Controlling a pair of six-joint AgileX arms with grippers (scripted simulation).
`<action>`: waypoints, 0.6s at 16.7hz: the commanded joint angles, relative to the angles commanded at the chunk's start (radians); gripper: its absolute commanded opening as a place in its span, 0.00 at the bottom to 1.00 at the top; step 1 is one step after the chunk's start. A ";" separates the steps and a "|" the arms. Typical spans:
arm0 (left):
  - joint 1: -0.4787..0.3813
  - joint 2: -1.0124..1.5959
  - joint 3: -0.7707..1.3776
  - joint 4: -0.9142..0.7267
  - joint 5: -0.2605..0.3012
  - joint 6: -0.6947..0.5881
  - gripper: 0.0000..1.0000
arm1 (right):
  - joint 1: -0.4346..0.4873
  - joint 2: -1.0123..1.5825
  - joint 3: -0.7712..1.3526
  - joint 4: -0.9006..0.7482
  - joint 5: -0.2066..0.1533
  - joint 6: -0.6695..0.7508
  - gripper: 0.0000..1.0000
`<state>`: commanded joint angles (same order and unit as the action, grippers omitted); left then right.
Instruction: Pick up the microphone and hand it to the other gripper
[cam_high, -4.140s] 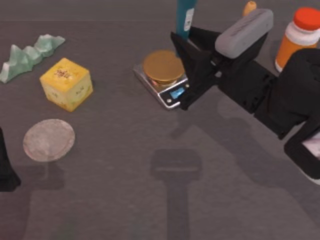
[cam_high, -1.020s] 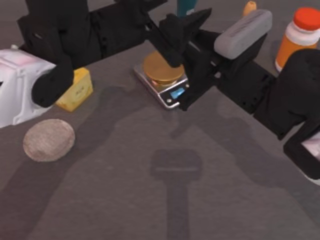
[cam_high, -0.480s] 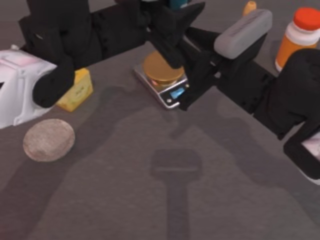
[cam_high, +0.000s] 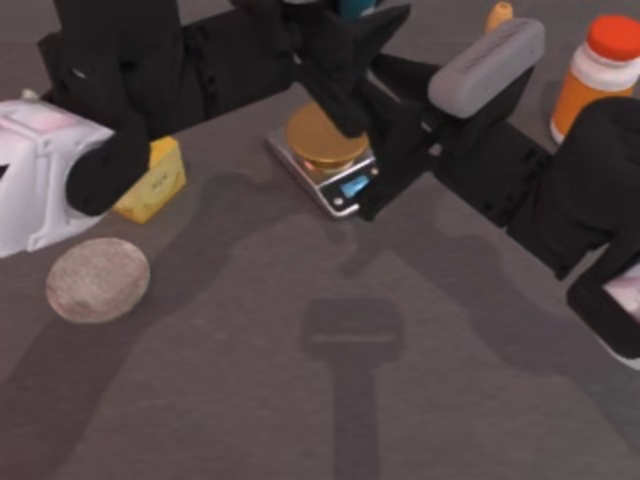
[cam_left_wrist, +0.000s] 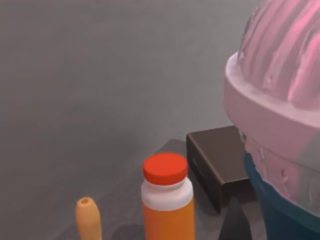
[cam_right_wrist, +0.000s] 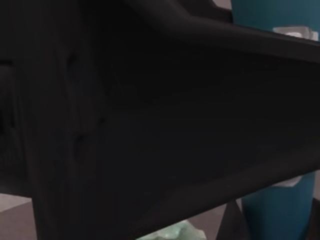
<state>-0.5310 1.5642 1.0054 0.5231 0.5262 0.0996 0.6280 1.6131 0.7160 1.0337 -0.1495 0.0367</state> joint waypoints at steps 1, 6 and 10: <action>0.000 0.000 0.000 0.000 0.000 0.000 0.00 | 0.000 0.000 0.000 0.000 0.000 0.000 0.23; 0.000 0.000 0.000 0.000 0.000 0.000 0.00 | 0.000 0.000 0.000 0.000 0.000 0.000 0.60; 0.000 0.000 0.000 0.000 0.000 0.000 0.00 | 0.000 0.000 0.000 0.000 0.000 0.000 0.90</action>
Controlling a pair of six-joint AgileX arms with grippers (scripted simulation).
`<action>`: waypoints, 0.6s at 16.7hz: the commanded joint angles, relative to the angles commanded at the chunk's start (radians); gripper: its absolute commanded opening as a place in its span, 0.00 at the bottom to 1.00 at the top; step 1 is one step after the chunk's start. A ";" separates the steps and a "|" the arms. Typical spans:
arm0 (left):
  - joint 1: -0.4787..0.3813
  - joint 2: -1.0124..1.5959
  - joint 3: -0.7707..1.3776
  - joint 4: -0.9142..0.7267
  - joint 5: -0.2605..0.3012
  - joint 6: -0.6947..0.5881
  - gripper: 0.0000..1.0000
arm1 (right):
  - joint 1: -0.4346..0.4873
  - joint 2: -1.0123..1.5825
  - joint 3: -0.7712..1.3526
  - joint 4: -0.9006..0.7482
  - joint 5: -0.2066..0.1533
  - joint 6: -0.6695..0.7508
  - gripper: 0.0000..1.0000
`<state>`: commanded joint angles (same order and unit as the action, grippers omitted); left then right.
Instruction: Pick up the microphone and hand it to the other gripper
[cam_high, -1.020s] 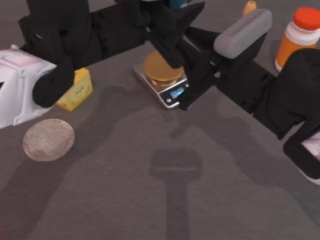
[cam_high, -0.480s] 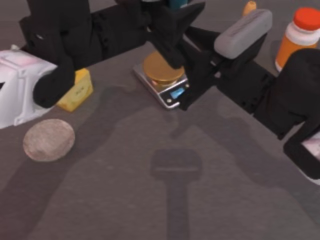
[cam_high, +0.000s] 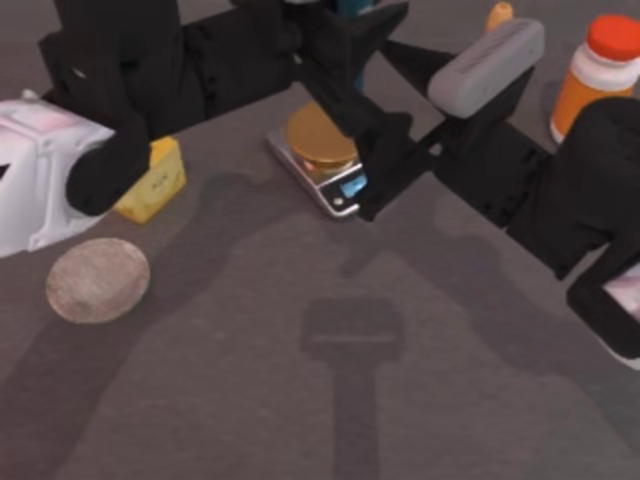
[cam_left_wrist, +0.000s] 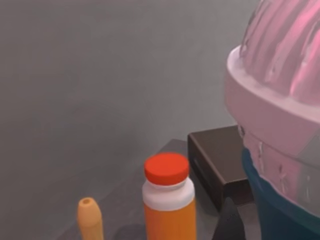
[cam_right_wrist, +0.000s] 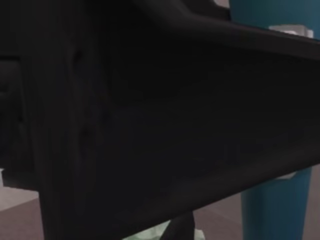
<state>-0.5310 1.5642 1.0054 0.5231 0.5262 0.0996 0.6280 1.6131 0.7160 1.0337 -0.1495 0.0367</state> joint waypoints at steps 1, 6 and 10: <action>0.000 0.000 0.000 0.000 0.000 0.000 0.00 | 0.000 0.000 0.000 0.000 0.000 0.000 0.98; 0.000 0.000 0.000 0.000 0.000 0.000 0.00 | 0.000 0.000 0.000 0.000 0.000 0.000 1.00; 0.000 -0.004 0.004 -0.001 -0.004 0.003 0.00 | -0.003 0.006 -0.003 0.000 0.003 -0.002 1.00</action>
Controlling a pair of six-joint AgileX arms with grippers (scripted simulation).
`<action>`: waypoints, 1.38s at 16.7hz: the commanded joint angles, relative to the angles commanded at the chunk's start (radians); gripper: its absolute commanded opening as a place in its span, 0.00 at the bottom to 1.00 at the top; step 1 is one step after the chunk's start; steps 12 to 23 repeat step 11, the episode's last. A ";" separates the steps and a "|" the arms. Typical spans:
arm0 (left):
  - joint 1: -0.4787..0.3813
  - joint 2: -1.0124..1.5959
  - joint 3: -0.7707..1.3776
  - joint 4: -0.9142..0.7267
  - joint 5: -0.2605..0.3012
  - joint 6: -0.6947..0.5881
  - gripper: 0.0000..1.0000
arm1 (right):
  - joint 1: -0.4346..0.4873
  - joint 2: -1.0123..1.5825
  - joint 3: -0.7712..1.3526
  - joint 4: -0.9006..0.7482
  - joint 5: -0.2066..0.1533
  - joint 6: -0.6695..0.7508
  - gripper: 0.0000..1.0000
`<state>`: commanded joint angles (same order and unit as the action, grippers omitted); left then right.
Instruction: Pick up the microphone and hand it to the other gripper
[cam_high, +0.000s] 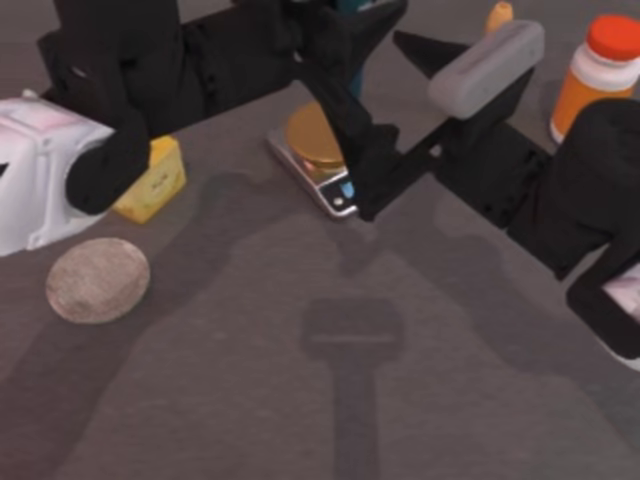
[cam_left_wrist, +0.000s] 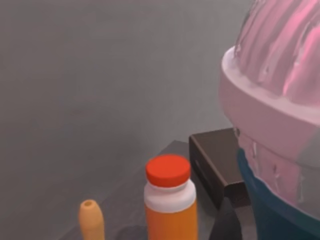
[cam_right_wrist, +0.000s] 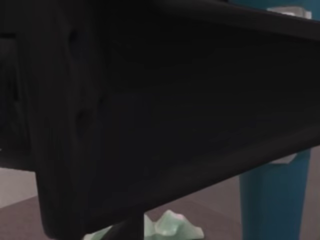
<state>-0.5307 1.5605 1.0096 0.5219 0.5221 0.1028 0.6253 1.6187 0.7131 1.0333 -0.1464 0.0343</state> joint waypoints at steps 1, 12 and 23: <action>0.002 -0.001 -0.001 0.000 0.002 0.000 0.00 | 0.000 -0.003 -0.003 0.000 -0.001 0.000 1.00; 0.162 -0.081 -0.075 -0.011 0.141 0.005 0.00 | -0.034 -0.249 -0.268 0.021 -0.048 0.006 1.00; 0.162 -0.081 -0.075 -0.011 0.141 0.005 0.00 | -0.034 -0.249 -0.268 0.021 -0.048 0.006 1.00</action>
